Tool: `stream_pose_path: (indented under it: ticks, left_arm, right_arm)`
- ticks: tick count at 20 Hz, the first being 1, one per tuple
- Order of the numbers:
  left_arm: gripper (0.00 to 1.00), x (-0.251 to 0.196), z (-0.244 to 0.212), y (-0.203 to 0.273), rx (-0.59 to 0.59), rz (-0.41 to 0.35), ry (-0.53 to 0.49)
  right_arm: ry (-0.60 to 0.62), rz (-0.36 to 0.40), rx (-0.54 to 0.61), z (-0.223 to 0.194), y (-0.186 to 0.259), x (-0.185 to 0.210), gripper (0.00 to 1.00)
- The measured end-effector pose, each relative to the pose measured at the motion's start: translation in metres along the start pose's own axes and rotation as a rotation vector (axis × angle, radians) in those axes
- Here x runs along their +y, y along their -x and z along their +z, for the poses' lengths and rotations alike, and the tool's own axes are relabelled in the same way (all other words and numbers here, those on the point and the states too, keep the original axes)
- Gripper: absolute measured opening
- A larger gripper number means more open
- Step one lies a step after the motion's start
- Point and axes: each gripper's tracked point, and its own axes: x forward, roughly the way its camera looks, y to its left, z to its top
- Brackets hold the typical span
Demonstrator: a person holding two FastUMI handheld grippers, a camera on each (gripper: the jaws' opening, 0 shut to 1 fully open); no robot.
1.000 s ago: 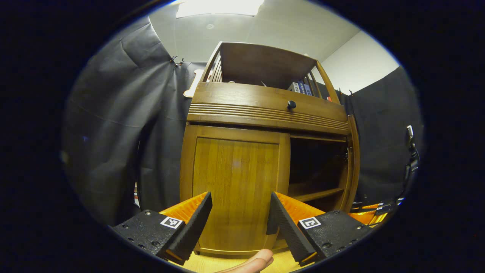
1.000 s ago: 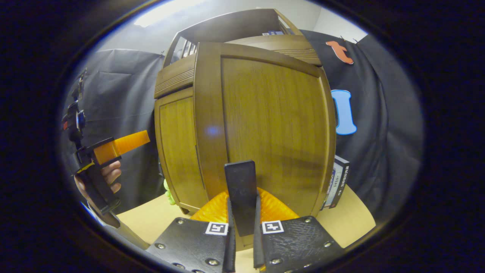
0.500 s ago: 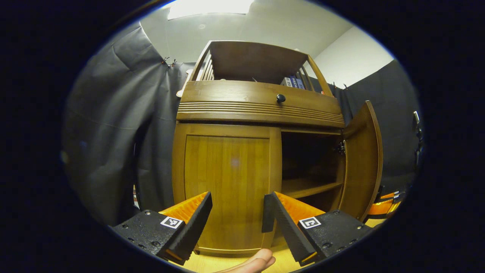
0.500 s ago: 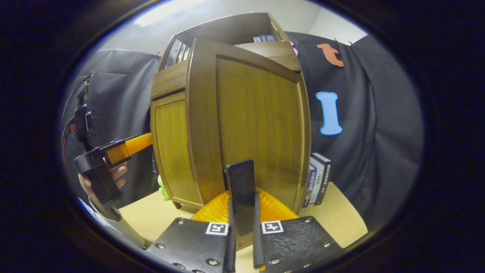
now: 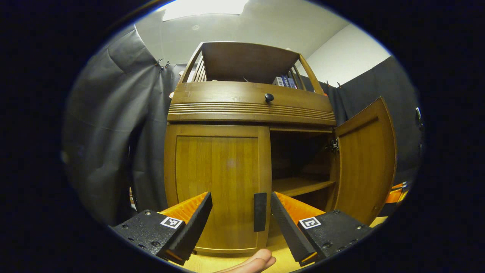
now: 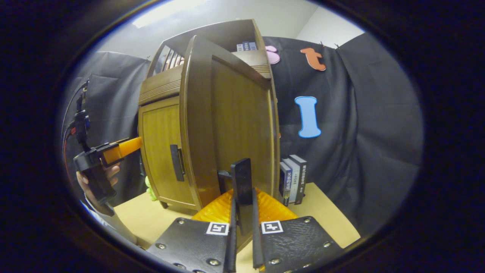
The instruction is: Open the right door of the double-door shoe cabinet with the right hand, and open the left door with the left hand.
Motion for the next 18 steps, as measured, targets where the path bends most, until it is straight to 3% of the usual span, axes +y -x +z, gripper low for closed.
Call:
stream_pose_path:
  ticks: [4,5,6,10,15,18]
  left_arm:
    - [0.92,-0.009,-0.005,-0.003,0.017,-0.018,0.003]
    - [0.92,-0.010,-0.006,-0.003,0.020,-0.023,0.004]
    - [0.92,-0.011,-0.007,-0.003,0.021,-0.025,0.005]
    - [0.92,-0.012,-0.012,-0.008,0.033,-0.016,-0.003]
    - [0.93,-0.020,-0.027,-0.022,0.067,-0.040,0.010]
    - [0.92,-0.029,-0.038,-0.033,0.085,-0.057,0.014]
  right_arm:
    - [0.009,-0.115,-0.019,-0.007,0.006,-0.048,0.17]
    - [-0.001,-0.154,-0.034,-0.004,-0.007,-0.064,0.03]
    - [-0.025,-0.147,-0.034,0.001,0.013,-0.072,0.01]
    - [-0.045,-0.081,-0.036,-0.002,0.010,-0.077,0.00]
    - [0.004,-0.067,-0.046,0.001,0.009,-0.088,0.01]
    - [0.064,-0.096,-0.056,0.005,0.023,-0.094,0.01]
